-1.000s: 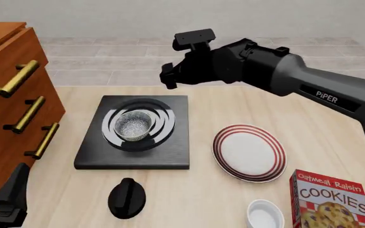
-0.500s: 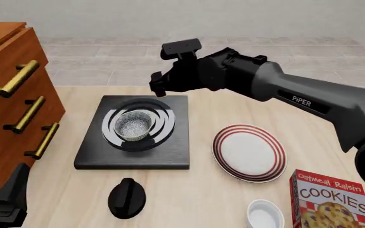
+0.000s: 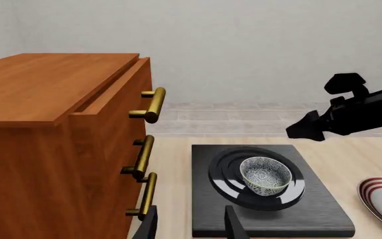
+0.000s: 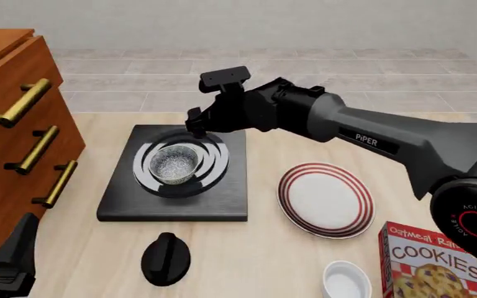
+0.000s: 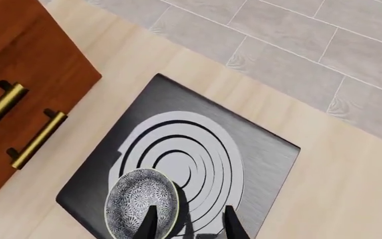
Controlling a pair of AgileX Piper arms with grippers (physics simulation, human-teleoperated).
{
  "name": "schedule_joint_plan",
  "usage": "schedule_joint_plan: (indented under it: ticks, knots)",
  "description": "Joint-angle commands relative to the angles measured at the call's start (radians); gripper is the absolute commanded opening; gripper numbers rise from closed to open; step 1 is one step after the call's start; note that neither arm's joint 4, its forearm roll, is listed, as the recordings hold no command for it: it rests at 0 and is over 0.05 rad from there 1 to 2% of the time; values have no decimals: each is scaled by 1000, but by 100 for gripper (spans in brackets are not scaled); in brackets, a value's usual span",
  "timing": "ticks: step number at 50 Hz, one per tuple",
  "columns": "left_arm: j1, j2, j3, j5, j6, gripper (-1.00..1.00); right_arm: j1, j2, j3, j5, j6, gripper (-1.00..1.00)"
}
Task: Pick the akita bowl on the stove and place it on the plate.
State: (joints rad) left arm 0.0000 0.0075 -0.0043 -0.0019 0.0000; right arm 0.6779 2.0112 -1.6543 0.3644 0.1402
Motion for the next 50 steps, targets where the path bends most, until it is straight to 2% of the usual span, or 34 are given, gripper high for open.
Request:
schedule_joint_plan:
  ticks: [1,50]
  knots:
    - [0,0,0,0,0,100,1,36,-16,-11,11,100]
    - [0,0,0,0,0,100,11,126,43,-133,98,100]
